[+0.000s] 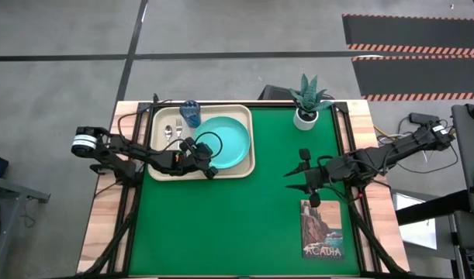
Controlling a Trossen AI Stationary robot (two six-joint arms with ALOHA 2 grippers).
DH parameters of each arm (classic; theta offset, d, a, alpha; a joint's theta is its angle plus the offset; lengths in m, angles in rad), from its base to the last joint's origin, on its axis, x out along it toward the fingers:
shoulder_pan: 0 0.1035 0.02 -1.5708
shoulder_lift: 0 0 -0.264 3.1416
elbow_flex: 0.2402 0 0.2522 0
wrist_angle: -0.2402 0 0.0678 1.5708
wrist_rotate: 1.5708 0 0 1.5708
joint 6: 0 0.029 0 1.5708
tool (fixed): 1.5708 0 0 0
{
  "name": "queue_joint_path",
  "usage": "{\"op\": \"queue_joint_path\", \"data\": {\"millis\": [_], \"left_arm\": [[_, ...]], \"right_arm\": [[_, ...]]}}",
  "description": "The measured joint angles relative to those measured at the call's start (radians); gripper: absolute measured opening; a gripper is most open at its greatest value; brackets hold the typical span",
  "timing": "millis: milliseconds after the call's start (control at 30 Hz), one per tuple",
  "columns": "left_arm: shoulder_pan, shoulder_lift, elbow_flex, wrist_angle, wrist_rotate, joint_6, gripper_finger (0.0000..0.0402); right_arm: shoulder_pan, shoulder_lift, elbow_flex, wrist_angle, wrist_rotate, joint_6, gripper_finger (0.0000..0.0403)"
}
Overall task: Pick and place plate/cup/fork/spoon on tray
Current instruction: Put the blue cup on the white tray to the top left of the blue plate
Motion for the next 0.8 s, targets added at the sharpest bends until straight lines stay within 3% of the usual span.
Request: {"op": "queue_joint_path", "data": {"millis": [200,400,800], "left_arm": [[-0.001,-0.001,0.019,0.000,0.002,-0.022,0.0000],[-0.006,-0.002,0.039,0.001,0.016,-0.038,0.0000],[-0.006,-0.003,0.033,0.000,0.017,-0.072,0.0000]], "right_arm": [[0.000,0.006,-0.057,0.171,-0.009,-0.136,0.0133],[0.000,0.005,-0.156,0.395,-0.055,-0.157,0.0117],[0.000,0.004,-0.232,0.575,-0.057,-0.177,0.0080]]}}
